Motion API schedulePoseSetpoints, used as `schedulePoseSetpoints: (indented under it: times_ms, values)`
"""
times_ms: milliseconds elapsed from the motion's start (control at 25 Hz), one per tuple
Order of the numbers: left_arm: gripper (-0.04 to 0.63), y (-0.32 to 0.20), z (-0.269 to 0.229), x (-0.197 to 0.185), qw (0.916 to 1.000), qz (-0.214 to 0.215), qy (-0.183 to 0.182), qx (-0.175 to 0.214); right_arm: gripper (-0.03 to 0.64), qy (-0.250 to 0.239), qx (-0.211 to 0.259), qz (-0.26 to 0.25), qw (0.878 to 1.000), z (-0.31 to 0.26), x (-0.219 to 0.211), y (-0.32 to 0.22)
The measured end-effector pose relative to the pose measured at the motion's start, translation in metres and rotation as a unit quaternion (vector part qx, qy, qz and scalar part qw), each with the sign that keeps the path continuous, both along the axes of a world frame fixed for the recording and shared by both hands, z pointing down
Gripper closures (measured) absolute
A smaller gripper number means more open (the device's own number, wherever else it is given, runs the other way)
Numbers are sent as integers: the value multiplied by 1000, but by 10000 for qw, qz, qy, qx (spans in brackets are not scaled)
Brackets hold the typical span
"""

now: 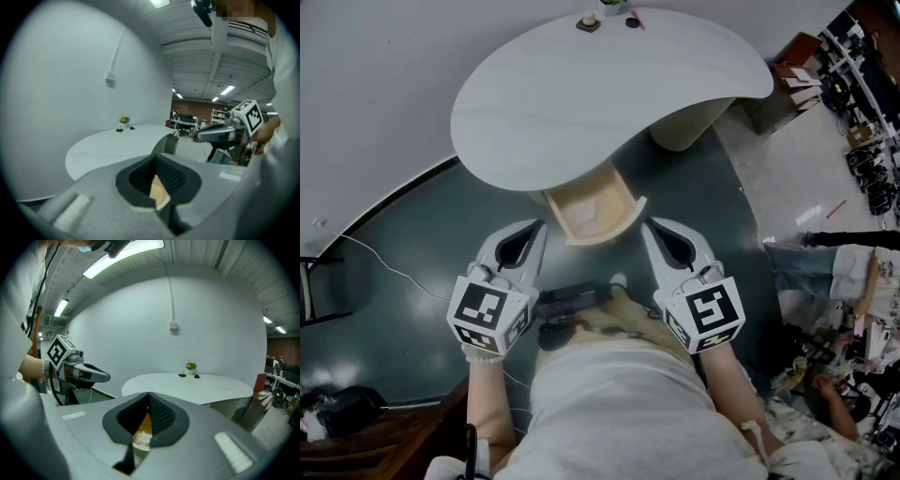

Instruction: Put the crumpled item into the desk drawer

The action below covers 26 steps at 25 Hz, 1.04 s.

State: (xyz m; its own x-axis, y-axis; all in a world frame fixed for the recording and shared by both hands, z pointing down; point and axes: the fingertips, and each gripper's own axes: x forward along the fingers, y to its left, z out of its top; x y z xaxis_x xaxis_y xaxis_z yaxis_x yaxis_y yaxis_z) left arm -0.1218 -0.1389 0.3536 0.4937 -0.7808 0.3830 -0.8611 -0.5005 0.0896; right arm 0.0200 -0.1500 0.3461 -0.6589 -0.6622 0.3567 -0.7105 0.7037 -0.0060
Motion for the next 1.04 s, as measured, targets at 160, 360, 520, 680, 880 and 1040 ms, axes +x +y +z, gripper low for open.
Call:
schedulePoseSetpoints:
  times_ms: [160, 360, 520, 680, 880, 1040]
  values:
    - [598, 1, 2, 3, 10000, 85, -5, -4, 612, 6, 28, -15, 10000, 1, 0, 0]
    - [598, 0, 2, 5, 9999, 129, -7, 15, 612, 10, 44, 8, 10000, 1, 0, 1]
    - [598, -1, 2, 4, 9999, 122, -1, 8, 612, 32, -11, 35, 10000, 1, 0, 0]
    - [598, -1, 2, 4, 9999, 114, 0, 8, 612, 32, 6, 11, 10000, 1, -1, 1]
    - [598, 0, 1, 3, 9999, 109, -7, 11, 612, 26, 20, -8, 10000, 1, -2, 2]
    - [598, -1, 1, 3, 9999, 111, -8, 6, 612, 55, -41, 31, 10000, 1, -1, 1]
